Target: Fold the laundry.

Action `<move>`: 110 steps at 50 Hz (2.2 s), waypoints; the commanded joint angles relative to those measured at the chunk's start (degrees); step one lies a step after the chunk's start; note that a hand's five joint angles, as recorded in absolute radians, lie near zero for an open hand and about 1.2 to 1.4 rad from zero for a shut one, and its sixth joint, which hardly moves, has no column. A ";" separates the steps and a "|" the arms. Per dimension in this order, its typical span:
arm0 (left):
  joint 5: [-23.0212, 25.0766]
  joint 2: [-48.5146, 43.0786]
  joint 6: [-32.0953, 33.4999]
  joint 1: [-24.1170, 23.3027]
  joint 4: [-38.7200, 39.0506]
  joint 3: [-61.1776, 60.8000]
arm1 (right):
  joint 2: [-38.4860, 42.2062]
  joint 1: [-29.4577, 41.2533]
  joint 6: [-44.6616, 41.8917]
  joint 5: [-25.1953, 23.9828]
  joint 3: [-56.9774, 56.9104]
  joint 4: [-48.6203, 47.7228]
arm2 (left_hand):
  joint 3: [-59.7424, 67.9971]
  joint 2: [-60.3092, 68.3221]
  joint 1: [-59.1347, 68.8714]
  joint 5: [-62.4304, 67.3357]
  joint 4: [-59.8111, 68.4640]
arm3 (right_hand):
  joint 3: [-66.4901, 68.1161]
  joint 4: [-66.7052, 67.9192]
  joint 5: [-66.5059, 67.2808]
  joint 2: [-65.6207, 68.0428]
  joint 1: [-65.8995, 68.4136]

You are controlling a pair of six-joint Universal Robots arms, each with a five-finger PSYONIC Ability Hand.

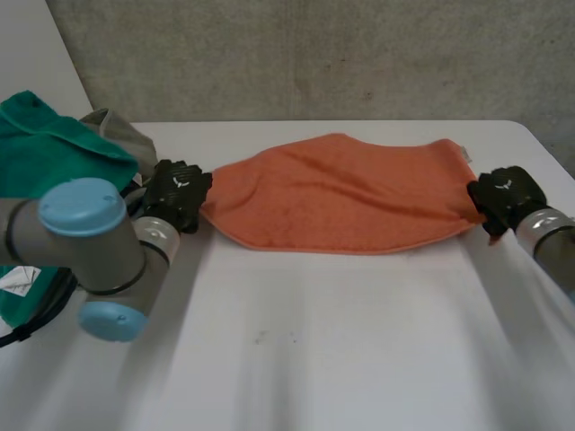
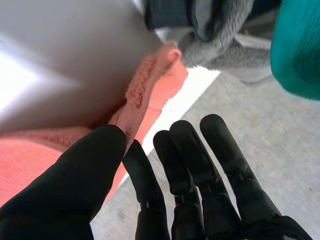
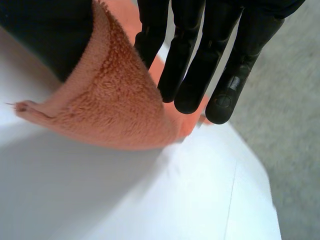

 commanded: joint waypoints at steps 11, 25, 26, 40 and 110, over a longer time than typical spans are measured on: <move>0.18 30.20 12.38 2.79 -39.90 -13.57 | -28.72 -11.33 -25.40 0.07 3.88 51.54 | 11.50 11.20 13.58 14.61 11.11 | 12.24 12.00 13.25 12.13 19.65; -3.51 3.15 17.40 0.33 -34.02 8.01 | -11.33 -4.48 -24.89 10.43 -2.07 45.84 | 11.50 11.20 13.58 14.61 11.11 | 12.24 12.00 13.25 12.13 19.65; -4.12 1.74 17.49 -0.19 -33.84 11.17 | -10.89 -3.60 -24.10 11.31 -4.09 44.88 | 11.50 11.20 13.58 14.61 11.11 | 12.24 12.00 13.25 12.13 19.65; -6.50 -0.31 17.40 -0.38 9.60 41.63 | -14.74 1.59 -0.10 12.02 -22.93 -9.42 | 11.50 11.20 13.58 14.61 11.11 | 12.24 12.00 13.25 12.13 19.65; -9.58 1.04 18.10 -4.33 -20.14 3.18 | -9.66 -8.34 -25.33 7.36 6.44 23.52 | 11.50 11.20 13.58 14.61 11.11 | 12.24 12.00 13.25 12.13 19.65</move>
